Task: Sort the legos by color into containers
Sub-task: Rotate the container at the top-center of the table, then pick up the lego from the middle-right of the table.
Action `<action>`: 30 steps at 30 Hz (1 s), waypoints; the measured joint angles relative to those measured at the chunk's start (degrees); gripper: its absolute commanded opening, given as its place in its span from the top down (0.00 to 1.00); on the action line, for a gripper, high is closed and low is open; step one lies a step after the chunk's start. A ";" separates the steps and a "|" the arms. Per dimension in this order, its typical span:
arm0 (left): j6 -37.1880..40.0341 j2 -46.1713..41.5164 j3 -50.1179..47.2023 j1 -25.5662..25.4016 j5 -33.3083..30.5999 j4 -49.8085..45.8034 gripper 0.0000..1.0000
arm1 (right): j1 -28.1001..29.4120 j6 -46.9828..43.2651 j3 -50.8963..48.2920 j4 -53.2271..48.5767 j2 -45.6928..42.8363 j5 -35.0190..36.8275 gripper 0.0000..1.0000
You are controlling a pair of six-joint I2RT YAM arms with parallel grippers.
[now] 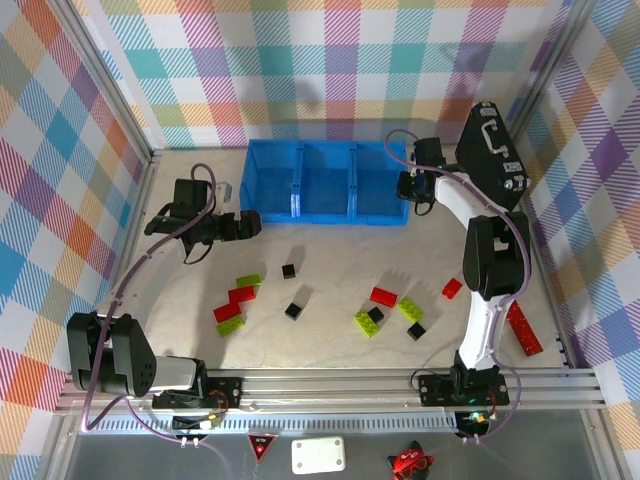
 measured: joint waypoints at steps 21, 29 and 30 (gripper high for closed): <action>-0.02 1.09 0.00 0.00 1.29 -1.03 0.00 | -0.04 -1.16 -9.44 -14.80 -20.39 0.76 0.25; -0.02 0.96 0.00 0.00 1.11 -1.25 0.00 | -0.39 9.42 -26.23 -18.34 -33.66 6.19 0.32; -0.02 0.92 -0.02 0.00 1.09 -1.25 0.00 | -0.46 11.04 -28.06 -18.86 -35.26 6.93 0.33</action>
